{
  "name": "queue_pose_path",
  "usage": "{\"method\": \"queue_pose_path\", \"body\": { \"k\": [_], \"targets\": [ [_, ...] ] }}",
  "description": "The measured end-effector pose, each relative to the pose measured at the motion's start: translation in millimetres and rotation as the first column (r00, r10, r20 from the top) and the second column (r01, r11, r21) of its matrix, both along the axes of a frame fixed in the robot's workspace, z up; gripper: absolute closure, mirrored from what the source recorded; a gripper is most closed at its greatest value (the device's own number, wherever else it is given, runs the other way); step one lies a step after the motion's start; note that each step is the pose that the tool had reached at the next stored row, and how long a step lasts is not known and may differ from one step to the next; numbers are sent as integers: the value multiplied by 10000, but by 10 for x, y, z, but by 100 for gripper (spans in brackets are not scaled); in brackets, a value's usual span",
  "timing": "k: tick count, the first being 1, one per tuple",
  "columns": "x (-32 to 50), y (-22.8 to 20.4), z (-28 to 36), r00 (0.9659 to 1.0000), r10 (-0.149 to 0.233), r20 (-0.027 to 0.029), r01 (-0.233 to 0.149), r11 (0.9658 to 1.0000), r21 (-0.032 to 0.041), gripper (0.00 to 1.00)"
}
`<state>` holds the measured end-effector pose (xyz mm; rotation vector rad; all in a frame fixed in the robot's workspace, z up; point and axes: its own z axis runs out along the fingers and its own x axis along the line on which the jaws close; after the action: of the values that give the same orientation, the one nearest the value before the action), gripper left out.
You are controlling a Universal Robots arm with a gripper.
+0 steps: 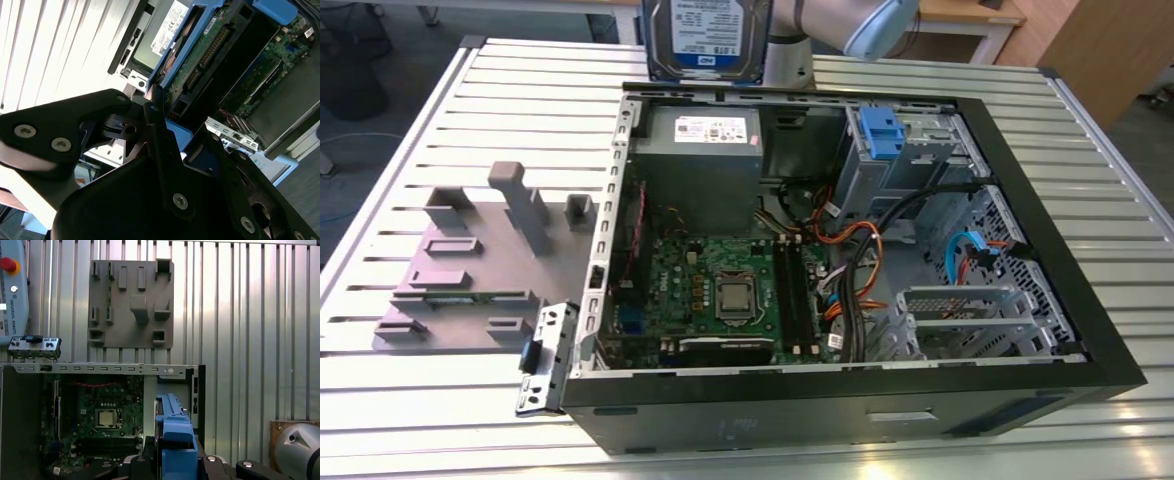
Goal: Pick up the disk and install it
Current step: 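Pick up the disk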
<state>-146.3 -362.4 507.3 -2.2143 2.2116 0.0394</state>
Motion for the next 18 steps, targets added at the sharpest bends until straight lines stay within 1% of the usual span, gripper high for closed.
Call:
{"method": "queue_pose_path", "body": {
  "k": [18],
  "targets": [
    [99,0,0,10000,0,0,0,10000,0,63]
  ]
}}
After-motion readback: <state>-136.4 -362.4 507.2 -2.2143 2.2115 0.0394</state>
